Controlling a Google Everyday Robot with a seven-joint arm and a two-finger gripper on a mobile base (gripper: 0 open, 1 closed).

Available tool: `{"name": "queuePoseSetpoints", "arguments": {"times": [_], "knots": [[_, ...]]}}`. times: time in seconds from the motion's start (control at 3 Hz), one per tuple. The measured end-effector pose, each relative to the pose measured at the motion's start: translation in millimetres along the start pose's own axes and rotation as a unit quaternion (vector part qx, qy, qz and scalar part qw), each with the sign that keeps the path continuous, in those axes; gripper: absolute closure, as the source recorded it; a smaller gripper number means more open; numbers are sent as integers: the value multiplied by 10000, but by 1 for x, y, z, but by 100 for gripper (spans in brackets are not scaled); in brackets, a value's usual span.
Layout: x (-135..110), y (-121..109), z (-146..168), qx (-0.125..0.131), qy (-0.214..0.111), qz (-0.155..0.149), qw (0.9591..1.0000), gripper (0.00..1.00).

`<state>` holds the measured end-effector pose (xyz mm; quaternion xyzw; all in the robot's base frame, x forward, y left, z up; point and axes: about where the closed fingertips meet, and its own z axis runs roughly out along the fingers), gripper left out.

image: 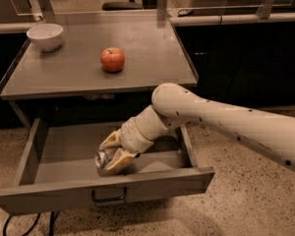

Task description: Place redbull can into top drawer

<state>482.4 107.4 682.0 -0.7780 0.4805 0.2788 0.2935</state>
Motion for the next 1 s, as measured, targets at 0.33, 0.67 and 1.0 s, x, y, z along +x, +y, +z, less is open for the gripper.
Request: {"name": "queuePoseSetpoints", "arguments": {"times": [0.33,0.67,1.0], "knots": [[0,0,0,-1,0,0,10000,15],[0,0,0,-1,0,0,10000,0],[0,0,0,-1,0,0,10000,0]]}}
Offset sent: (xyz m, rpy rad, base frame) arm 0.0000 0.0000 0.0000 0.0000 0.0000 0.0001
